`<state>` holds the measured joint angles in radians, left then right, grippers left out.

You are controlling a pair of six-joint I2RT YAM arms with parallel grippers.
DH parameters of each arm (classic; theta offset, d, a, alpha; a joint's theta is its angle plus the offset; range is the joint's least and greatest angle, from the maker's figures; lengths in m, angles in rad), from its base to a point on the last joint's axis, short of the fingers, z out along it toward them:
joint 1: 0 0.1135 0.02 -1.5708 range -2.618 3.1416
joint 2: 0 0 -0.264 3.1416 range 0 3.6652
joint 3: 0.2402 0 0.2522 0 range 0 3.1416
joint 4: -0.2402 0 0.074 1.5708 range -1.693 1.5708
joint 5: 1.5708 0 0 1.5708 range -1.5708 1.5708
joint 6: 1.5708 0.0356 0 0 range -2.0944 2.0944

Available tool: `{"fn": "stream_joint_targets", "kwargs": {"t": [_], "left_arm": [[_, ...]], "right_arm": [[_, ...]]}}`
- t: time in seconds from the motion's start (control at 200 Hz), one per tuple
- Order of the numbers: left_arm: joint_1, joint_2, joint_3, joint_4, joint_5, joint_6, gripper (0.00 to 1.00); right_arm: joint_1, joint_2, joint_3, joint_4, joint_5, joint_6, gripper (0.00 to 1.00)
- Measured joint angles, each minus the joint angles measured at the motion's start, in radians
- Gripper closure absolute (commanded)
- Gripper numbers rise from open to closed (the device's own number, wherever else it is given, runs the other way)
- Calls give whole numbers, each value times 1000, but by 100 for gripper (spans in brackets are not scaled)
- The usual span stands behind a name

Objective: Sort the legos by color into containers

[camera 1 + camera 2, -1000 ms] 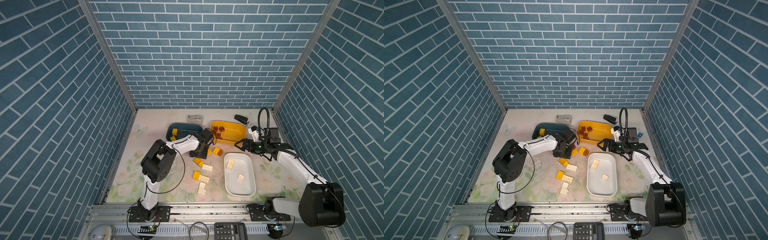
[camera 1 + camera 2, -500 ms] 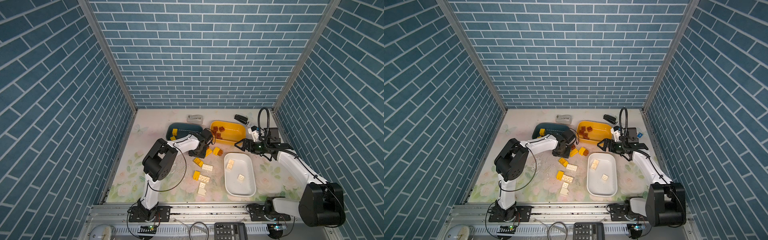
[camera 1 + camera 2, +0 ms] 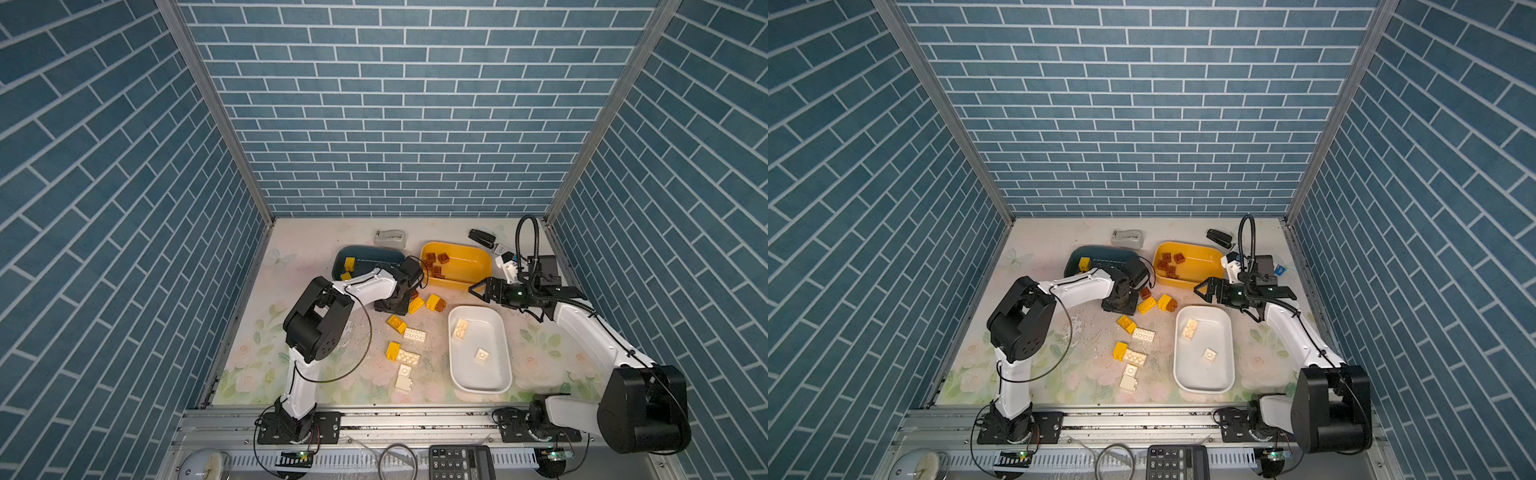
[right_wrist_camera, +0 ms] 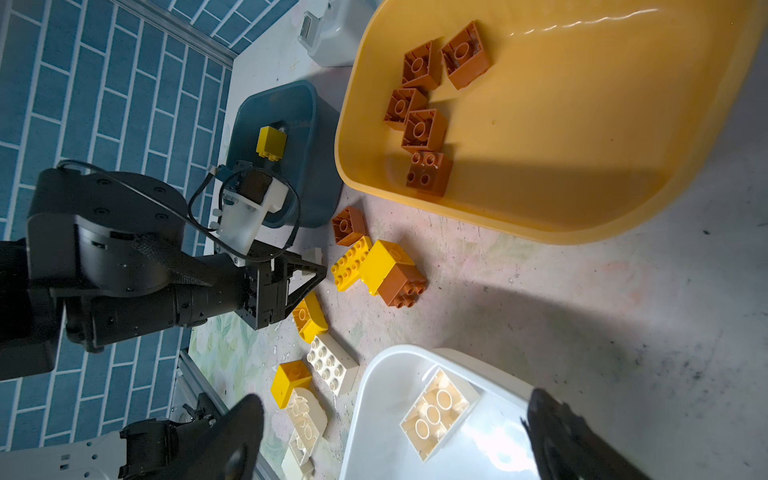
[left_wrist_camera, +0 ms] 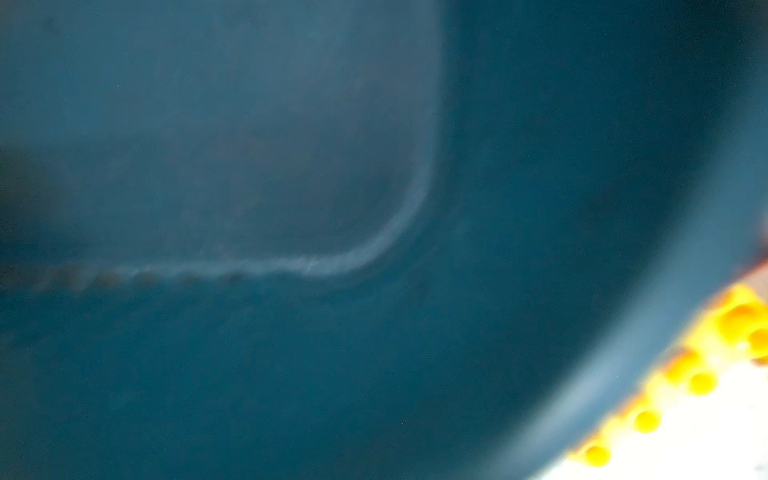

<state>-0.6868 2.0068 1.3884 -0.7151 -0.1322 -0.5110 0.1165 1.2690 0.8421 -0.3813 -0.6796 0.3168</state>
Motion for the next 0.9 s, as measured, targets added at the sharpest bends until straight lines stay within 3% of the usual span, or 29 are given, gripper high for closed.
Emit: {"fn": "stream_joint_targets", "kwargs": {"t": [0.515, 0.9], "left_arm": [[14, -22, -13, -15, 45, -11, 44], [29, 1, 2, 3, 51, 12, 58]], "right_arm": [[0, 9, 0, 0, -13, 0, 1], [0, 9, 0, 0, -13, 0, 1]]}}
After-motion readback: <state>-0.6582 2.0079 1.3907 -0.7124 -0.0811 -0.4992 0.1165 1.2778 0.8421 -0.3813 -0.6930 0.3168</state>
